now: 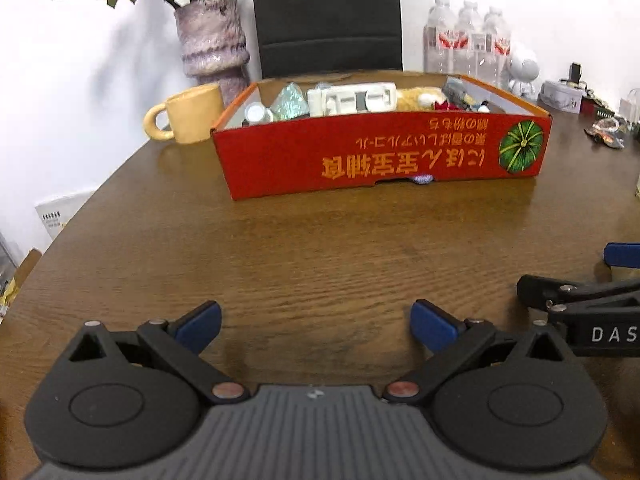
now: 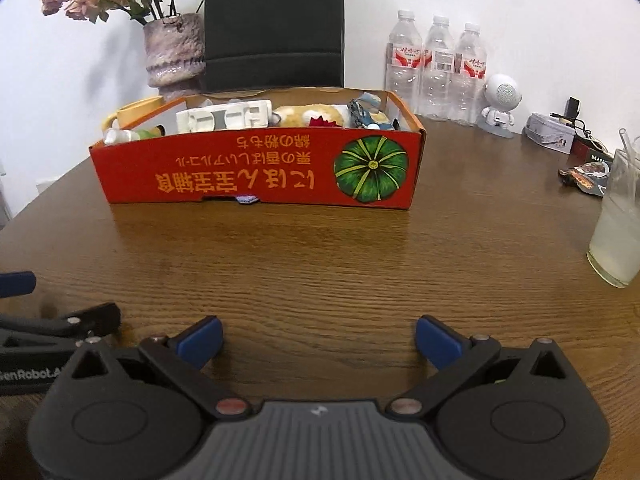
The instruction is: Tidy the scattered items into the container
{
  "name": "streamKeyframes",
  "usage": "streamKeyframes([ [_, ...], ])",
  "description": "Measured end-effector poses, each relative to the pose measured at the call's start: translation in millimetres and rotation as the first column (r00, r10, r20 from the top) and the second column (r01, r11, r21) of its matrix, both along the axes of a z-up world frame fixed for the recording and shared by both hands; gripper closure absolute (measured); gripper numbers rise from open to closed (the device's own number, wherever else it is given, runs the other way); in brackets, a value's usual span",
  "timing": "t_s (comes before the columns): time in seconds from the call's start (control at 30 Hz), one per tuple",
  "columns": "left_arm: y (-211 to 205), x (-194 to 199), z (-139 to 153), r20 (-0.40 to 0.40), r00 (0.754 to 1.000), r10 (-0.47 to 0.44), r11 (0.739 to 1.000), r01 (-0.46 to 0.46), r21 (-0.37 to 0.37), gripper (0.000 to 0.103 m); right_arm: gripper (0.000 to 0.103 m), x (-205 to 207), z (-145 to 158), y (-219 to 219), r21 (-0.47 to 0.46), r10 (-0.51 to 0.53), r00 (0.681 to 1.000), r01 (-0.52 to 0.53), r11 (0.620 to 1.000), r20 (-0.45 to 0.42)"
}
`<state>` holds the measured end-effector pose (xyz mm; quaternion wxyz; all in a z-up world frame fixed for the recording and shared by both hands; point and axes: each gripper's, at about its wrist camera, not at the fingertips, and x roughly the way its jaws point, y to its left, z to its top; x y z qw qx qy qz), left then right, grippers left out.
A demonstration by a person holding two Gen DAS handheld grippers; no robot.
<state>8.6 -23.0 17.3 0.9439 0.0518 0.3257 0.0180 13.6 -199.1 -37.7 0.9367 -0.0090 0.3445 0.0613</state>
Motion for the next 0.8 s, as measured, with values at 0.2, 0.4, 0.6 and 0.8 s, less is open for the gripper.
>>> streamKeyframes([
  [0.2,12.4,6.5,-2.4,-0.024,1.000,0.006,0.995,-0.008,-0.097,0.000,0.000,5.1,-2.0,1.1,-0.001,-0.005,1.000,0.005,1.000,0.004],
  [0.4,13.2,7.1,-2.6,-0.025,1.000,0.002,0.995,-0.005,-0.098,0.000,0.000,4.6,-2.3,6.5,-0.002,-0.040,0.999,0.040,0.999,0.005],
  [0.6,14.9,6.1,-2.4,-0.025,1.000,-0.013,0.995,0.010,-0.101,0.000,0.000,5.3,-2.6,7.1,-0.004,-0.043,0.999,0.043,0.999,0.005],
  [0.8,14.4,6.4,-2.7,-0.025,1.000,-0.008,0.995,0.005,-0.103,0.000,0.000,3.0,-2.7,7.0,-0.003,-0.040,0.999,0.040,0.999,0.006],
])
